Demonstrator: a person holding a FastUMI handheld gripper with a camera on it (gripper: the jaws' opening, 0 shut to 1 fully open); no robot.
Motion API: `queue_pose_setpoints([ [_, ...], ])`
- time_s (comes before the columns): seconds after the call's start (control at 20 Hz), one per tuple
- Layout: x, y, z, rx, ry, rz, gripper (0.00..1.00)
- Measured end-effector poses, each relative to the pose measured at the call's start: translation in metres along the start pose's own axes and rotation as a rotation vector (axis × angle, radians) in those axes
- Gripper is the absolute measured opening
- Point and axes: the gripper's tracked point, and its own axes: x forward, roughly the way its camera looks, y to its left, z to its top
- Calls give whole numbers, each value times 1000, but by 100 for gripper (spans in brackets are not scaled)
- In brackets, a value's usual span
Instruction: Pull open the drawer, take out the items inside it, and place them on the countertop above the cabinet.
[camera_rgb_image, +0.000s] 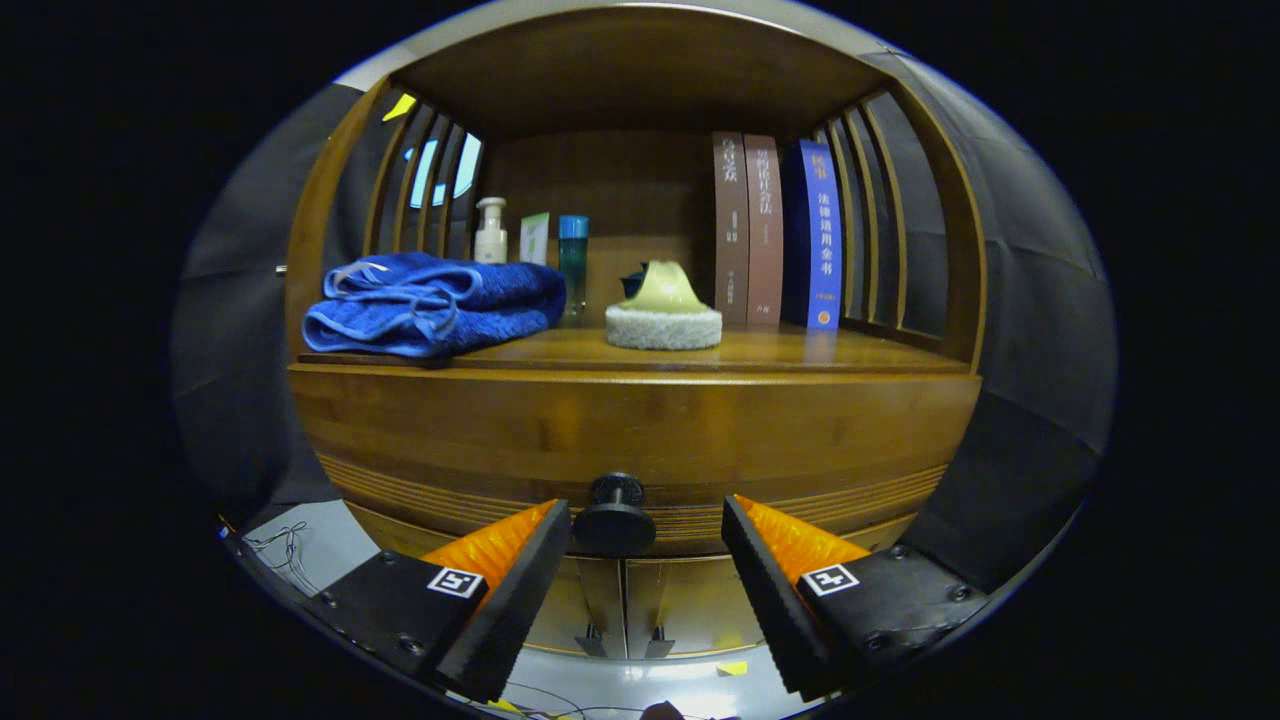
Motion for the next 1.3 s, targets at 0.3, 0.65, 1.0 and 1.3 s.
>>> queue_pose_setpoints([
  [0.3, -78, 1, 46, -6, -73, 6, 99],
  [0.65, -158, -12, 108, 39, -111, 13, 99],
  [1.0, -208, -25, 176, 78, -119, 44, 99],
  [1.3, -236, -29, 207, 51, -160, 53, 99],
])
